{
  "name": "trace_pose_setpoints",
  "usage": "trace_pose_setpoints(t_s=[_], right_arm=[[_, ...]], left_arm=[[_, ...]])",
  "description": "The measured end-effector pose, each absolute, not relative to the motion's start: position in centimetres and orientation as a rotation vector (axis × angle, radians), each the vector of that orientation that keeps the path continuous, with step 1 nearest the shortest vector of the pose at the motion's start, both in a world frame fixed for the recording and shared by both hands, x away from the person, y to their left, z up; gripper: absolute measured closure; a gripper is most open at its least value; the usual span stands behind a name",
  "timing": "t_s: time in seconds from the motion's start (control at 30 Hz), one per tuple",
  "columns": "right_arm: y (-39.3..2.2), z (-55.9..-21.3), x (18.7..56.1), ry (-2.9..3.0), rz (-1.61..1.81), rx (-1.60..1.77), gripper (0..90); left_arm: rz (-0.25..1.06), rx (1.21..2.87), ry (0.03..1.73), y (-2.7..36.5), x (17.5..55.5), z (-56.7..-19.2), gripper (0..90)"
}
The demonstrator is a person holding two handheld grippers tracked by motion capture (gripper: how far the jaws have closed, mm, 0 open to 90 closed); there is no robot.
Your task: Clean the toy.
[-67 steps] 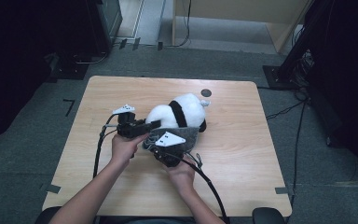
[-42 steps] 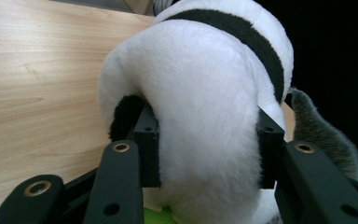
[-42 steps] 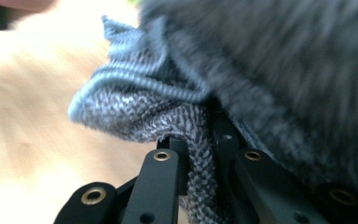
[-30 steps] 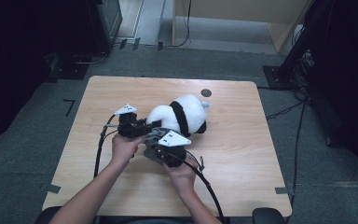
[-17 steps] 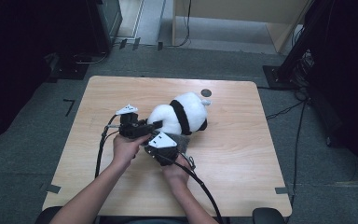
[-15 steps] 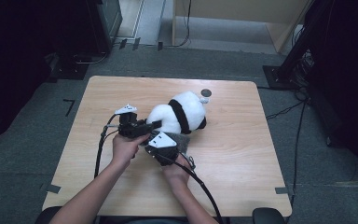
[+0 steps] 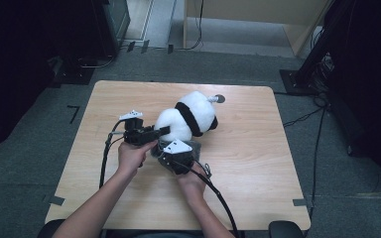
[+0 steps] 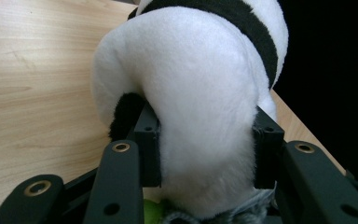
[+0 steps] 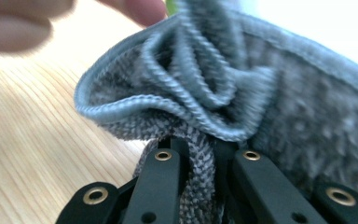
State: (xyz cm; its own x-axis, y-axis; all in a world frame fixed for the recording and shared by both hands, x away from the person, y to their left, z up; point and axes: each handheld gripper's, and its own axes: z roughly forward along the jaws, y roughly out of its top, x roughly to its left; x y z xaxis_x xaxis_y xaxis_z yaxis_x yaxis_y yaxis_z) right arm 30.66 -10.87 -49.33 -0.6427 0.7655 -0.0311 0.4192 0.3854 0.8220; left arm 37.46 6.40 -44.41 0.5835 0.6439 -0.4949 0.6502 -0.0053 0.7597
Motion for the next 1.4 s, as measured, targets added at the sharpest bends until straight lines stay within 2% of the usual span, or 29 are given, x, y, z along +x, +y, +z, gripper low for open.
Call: trace_pose_setpoints(t_s=[0.23, 0.37, 0.63, 1.13, 1.4], right_arm=[[-11.7, -49.7, 30.9, 2.263, 1.128, 1.049, 84.9], [-14.1, -50.2, 31.6, 2.227, 1.111, 1.195, 84.8], [-18.9, -47.7, 32.2, 2.109, 1.172, 1.295, 84.7], [-22.3, -43.9, 33.5, 2.127, 1.194, 1.25, 84.3], [-25.2, -43.0, 34.8, 2.141, 1.213, 1.274, 84.2]], left_arm=[[0.005, 1.663, 1.073, 6.8, 37.5, -44.2, 57.1], [0.03, 1.63, 1.085, 8.2, 37.8, -43.6, 57.4], [0.037, 1.63, 1.089, 8.6, 38.1, -43.9, 57.5], [0.17, 1.661, 1.11, 10.8, 38.4, -43.6, 57.3], [0.183, 1.633, 1.186, 12.9, 39.5, -44.3, 57.3]])
